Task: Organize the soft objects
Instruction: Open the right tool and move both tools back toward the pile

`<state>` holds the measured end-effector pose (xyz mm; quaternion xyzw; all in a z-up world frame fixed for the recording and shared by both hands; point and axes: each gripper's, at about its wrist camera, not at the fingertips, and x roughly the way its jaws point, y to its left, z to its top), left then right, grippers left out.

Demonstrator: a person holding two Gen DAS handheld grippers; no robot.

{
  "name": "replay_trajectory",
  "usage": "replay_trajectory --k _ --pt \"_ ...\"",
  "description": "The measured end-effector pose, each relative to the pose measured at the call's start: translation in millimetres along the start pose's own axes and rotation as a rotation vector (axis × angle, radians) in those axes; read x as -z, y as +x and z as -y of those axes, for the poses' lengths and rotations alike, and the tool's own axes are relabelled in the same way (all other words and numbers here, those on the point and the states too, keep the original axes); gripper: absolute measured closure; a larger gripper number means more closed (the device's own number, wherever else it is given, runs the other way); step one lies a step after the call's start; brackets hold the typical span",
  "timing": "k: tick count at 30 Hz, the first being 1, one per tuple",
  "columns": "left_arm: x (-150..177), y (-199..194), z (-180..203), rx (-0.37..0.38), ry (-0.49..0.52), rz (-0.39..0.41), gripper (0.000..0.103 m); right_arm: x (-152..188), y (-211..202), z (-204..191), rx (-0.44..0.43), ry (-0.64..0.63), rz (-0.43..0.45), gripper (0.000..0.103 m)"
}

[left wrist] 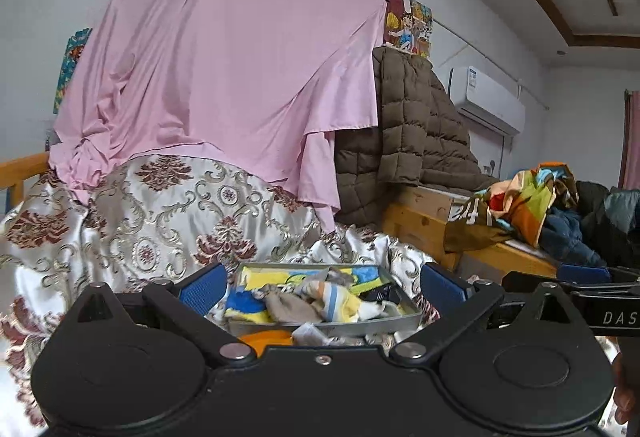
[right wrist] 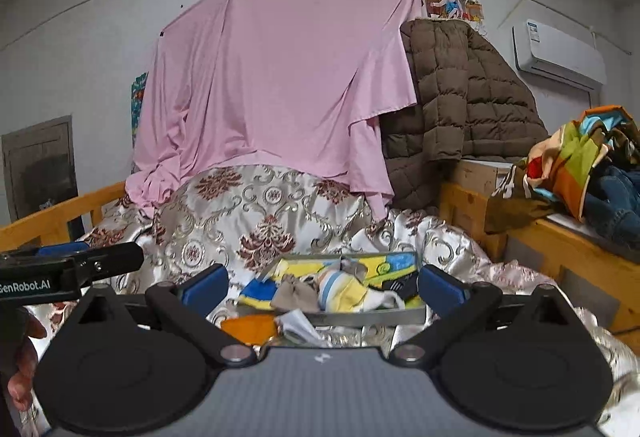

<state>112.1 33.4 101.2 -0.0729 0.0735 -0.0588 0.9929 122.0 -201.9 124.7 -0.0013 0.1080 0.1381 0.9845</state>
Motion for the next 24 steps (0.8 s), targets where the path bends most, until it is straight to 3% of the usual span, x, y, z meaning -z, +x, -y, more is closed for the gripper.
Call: replay_trajectory --k 8,24 --pt "26.7 -29.1 -13.2 -0.018 0.020 -0.035 0.001 26.5 -14.0 -11.4 0.017 0.023 -0.033 0.000" --pt "82.4 -31.0 -44.4 -0.098 -0.013 -0.190 0.001 78.7 0.7 -25.0 0.024 0.036 -0.144 0.000"
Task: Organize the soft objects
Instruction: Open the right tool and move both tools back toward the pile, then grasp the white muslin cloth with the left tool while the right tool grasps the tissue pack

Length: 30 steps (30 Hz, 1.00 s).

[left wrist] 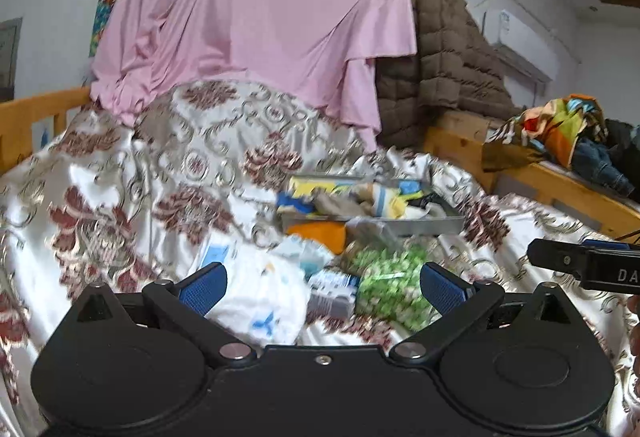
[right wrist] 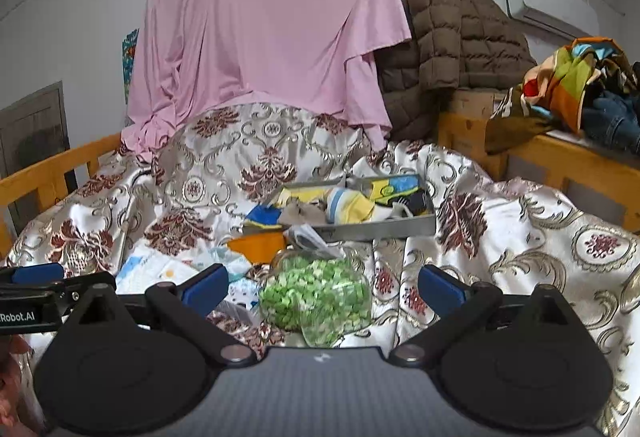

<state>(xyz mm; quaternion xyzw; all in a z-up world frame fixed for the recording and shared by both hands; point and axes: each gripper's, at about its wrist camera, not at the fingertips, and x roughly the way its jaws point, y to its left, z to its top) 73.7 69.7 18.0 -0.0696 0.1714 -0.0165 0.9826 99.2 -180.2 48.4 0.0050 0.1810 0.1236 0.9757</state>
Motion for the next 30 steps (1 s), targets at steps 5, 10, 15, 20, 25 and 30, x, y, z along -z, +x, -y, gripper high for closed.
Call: replay_trajectory --k 5,10,15,20,25,30 --pt "3.5 7.3 -5.5 -0.042 -0.021 -0.042 0.001 10.7 9.2 -5.2 0.003 -0.028 -0.019 0.000" --pt "5.7 12.1 -5.6 -0.095 -0.023 -0.081 0.001 23.6 17.2 -13.1 0.015 -0.075 -0.026 0.000" --pt "6.7 17.9 -7.9 -0.154 -0.030 -0.122 0.001 32.8 24.7 -16.2 0.015 -0.101 -0.041 0.000" --pt "7.7 19.7 -8.7 -0.159 -0.037 -0.142 0.001 40.9 33.1 -12.7 -0.008 -0.081 -0.076 0.000" --pt "7.3 21.0 -13.5 -0.173 -0.077 -0.145 0.001 50.5 42.2 -11.9 -0.086 -0.050 -0.126 0.000" --pt "8.1 29.8 -25.7 -0.181 -0.147 -0.193 0.001 64.6 52.1 -25.4 -0.163 -0.092 -0.184 0.000"
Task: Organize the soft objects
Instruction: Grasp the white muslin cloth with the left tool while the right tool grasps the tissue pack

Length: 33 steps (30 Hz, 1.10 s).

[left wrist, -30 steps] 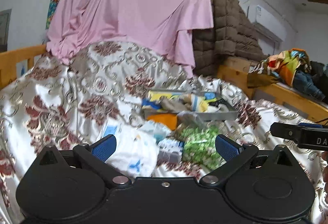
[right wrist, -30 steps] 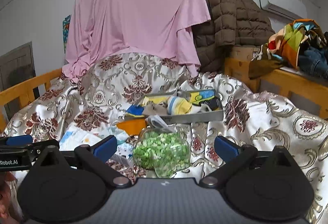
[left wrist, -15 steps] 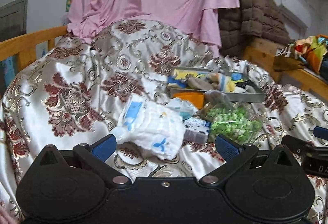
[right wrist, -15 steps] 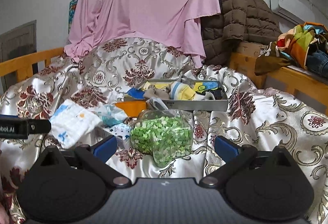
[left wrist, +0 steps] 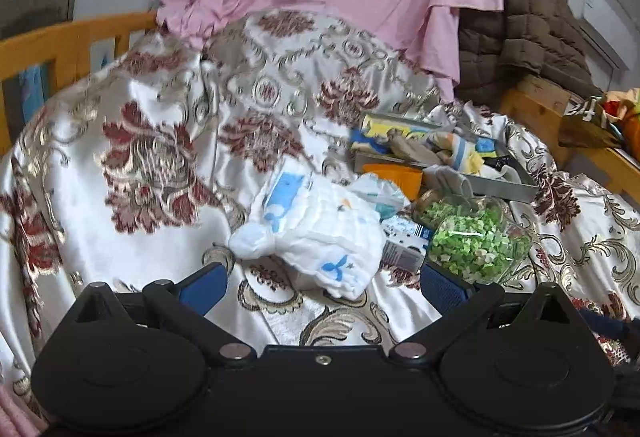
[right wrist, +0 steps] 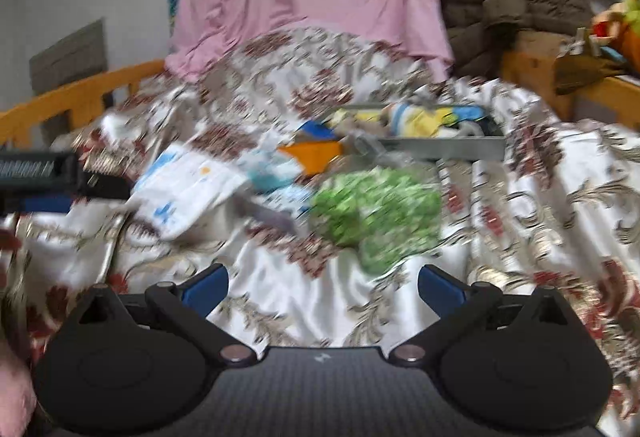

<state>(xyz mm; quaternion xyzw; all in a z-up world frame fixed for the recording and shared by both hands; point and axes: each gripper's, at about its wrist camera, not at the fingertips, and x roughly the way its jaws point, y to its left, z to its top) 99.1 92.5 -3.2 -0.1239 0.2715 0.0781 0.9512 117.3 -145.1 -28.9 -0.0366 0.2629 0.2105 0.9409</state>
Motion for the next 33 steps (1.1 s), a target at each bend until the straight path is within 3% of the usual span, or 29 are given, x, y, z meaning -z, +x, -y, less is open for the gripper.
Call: replay_trajectory --k 9,20,26,33 --pt "-5.7 17.5 -6.5 0.011 -0.011 -0.042 0.001 13.4 19.3 -12.6 -0.090 -0.020 -0.072 0.000" --pt "-31.7 70.1 2.4 0.057 0.173 -0.040 0.001 11.5 39.7 -9.6 -0.105 -0.027 -0.086 0.000" --pt "-35.8 98.1 1.3 0.086 0.231 -0.048 0.001 -14.1 48.3 -1.5 -0.103 -0.043 -0.023 0.000" --pt "-33.2 113.5 -6.3 0.115 0.209 -0.098 0.001 -65.4 83.2 1.5 -0.138 -0.137 0.013 0.000"
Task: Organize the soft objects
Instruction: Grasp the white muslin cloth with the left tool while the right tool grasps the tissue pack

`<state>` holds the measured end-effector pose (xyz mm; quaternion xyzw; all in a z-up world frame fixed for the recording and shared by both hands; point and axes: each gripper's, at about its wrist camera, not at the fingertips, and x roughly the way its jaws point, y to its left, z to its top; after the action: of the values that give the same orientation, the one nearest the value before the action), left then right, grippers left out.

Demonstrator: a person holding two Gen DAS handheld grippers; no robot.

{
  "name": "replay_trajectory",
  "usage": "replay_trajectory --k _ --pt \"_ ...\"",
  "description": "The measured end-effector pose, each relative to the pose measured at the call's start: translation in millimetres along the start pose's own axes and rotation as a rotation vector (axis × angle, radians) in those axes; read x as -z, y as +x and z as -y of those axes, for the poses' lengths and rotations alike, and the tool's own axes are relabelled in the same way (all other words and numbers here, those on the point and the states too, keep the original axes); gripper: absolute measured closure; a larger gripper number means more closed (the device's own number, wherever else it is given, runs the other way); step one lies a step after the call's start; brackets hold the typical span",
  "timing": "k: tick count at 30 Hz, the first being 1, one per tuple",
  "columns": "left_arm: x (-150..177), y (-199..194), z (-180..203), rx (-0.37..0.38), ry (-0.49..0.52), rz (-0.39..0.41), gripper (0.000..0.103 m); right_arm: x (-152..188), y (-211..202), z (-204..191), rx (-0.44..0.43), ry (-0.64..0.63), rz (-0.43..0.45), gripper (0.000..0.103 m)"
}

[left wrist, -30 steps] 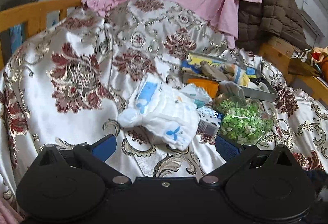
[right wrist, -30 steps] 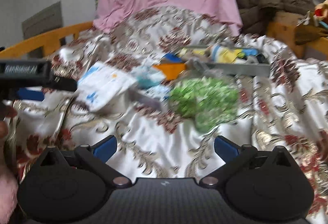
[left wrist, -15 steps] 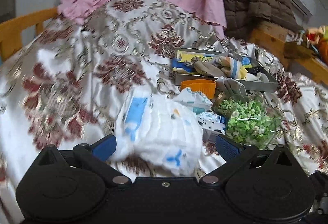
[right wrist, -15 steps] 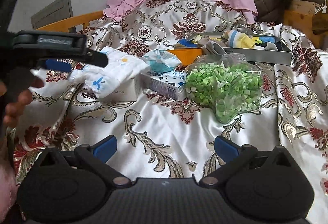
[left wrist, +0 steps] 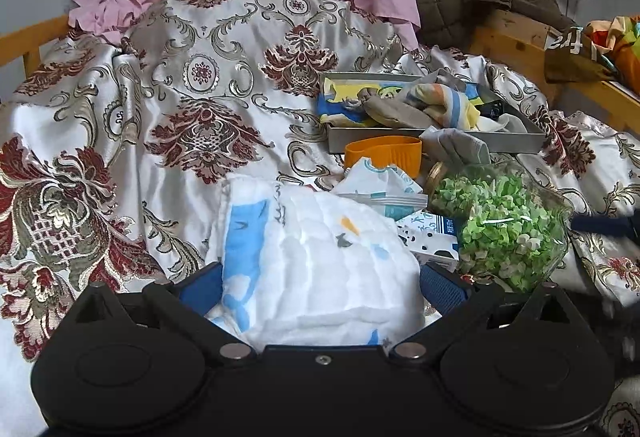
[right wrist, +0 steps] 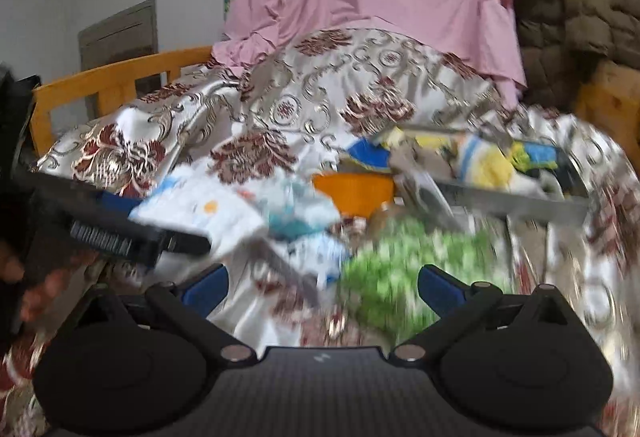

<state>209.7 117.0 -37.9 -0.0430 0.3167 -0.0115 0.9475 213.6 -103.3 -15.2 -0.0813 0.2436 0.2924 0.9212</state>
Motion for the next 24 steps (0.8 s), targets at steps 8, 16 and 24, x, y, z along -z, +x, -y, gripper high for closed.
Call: replay_trajectory --k 8,16,24 --pt "-1.1 14.5 -12.1 0.030 -0.054 -0.021 0.001 -49.8 60.0 7.9 -0.069 -0.050 -0.057 0.000" --pt "-0.3 24.3 -24.1 0.074 -0.134 -0.040 0.001 -73.0 115.0 -8.3 -0.127 -0.107 -0.134 0.000" --pt "-1.4 28.6 -28.9 0.101 -0.163 -0.051 0.005 -80.7 157.7 -12.1 -0.159 -0.058 -0.241 0.006"
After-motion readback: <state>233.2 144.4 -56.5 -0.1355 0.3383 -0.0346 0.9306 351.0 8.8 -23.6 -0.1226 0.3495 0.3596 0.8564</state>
